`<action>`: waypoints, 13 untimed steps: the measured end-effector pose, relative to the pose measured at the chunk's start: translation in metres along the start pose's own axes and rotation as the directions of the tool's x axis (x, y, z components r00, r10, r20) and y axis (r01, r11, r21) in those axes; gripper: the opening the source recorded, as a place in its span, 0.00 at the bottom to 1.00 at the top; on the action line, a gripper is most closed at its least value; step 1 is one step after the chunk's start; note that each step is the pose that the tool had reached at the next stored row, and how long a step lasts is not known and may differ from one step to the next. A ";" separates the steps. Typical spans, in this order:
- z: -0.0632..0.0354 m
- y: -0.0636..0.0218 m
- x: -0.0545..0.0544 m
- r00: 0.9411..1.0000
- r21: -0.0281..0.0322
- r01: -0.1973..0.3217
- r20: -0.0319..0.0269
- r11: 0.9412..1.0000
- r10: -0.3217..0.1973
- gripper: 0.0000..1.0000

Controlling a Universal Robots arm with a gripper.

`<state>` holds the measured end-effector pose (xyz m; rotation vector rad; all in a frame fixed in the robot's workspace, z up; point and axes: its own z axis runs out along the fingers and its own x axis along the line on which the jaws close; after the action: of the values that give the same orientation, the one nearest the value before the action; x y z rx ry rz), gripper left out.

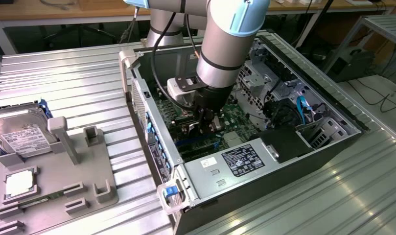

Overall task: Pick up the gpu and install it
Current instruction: 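Insert the gpu into the slot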

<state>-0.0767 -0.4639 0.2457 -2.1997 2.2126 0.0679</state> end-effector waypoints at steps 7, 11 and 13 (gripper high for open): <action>-0.0009 0.0005 0.000 1.000 0.000 0.000 0.000 1.000 0.000 0.28; -0.0031 0.0014 0.000 1.000 0.002 0.001 0.000 1.000 -0.001 0.28; -0.0031 0.0014 0.000 1.000 0.002 0.001 0.000 1.000 -0.001 0.28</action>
<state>-0.0781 -0.4639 0.2488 -2.1993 2.2108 0.0656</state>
